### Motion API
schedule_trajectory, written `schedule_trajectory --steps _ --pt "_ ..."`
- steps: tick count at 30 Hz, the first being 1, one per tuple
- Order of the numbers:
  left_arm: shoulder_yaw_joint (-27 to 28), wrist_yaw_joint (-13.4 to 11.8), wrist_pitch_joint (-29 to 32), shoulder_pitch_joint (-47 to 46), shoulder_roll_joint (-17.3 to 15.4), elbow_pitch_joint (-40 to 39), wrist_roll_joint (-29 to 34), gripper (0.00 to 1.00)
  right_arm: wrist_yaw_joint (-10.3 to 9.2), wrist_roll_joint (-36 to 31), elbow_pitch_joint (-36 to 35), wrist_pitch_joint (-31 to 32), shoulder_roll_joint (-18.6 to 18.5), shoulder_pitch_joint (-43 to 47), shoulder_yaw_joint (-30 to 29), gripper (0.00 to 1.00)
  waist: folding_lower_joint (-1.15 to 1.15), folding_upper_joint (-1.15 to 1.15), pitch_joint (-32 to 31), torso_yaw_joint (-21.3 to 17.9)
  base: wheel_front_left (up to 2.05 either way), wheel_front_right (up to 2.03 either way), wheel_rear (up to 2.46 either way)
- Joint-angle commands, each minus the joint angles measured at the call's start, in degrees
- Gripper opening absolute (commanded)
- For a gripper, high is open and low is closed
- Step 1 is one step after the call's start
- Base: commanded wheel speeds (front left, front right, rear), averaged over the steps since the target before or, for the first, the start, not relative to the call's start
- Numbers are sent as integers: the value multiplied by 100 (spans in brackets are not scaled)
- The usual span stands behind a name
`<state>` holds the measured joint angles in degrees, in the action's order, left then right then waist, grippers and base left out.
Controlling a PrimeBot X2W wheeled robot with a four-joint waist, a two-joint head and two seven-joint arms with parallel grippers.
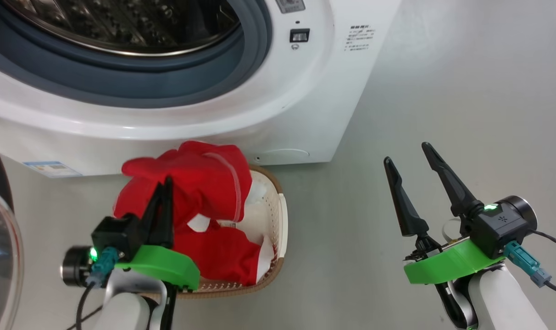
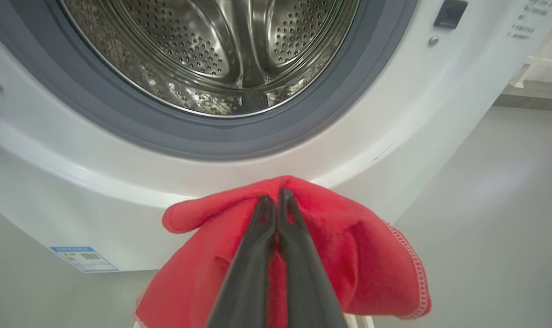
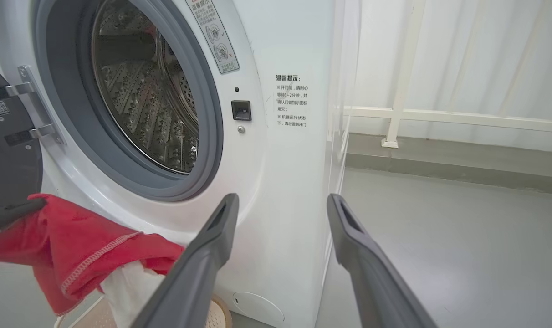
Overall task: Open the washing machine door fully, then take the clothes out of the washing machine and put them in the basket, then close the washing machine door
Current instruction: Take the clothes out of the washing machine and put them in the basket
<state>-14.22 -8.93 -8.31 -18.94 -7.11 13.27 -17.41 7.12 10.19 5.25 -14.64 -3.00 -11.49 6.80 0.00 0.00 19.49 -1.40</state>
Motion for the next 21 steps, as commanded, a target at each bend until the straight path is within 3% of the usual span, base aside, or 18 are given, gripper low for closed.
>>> schedule_trajectory --steps 1,9,21 --pt "202 77 -106 -200 -51 95 -58 0 36 32 -157 -36 13 -60 180 100 0 0 118 -42 0 0 0" --pt "364 441 -388 -886 91 1846 -501 0 36 85 -181 -36 13 -197 251 100 0 0 478 -217 0 0 0" --pt "422 727 -595 -2015 124 4234 -607 0 36 185 -269 -36 13 -366 270 100 0 0 1079 -538 0 0 0"
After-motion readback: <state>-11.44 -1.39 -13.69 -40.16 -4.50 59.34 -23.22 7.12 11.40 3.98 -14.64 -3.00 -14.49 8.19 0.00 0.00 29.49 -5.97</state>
